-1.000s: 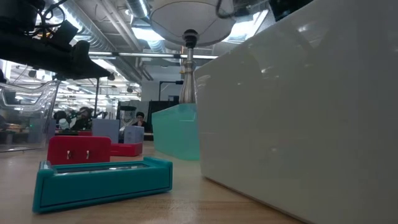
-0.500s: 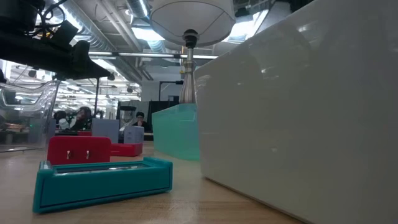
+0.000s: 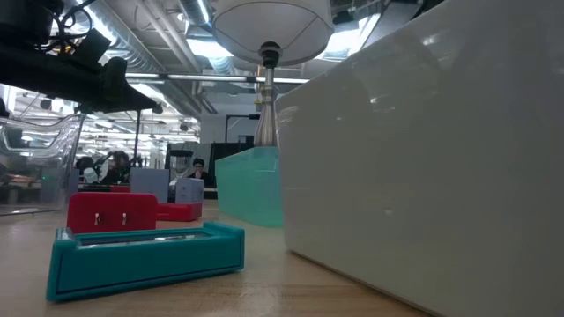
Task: Pick & Place Office items
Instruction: Put the white hourglass into the green bin
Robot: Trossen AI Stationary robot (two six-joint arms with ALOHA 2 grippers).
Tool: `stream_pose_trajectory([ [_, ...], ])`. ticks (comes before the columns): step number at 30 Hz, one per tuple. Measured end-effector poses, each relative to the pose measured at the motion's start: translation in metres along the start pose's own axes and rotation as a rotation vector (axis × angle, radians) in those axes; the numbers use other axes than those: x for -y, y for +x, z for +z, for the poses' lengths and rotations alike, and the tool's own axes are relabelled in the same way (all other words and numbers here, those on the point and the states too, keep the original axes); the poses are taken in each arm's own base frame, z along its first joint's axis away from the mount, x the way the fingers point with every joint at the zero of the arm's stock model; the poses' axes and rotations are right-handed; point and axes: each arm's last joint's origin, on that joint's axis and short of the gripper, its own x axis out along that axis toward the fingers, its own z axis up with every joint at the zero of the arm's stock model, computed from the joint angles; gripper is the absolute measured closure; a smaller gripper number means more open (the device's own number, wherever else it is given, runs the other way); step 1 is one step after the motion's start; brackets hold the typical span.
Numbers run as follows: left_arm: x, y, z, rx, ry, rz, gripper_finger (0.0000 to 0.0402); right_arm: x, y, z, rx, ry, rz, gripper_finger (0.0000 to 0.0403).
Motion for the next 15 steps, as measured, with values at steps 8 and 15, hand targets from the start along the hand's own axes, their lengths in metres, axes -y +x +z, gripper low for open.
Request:
stream_pose_trajectory([
  [8,0.000,0.000,0.000,0.000,0.000,0.000,0.0391,-0.006,0.001,0.005,0.011,0.311,0.072,0.0087],
  [15,0.000,0.000,0.000,0.000,0.000,0.000,0.0391,-0.008,0.000,0.004,-0.033,0.340,0.095,0.0087],
])
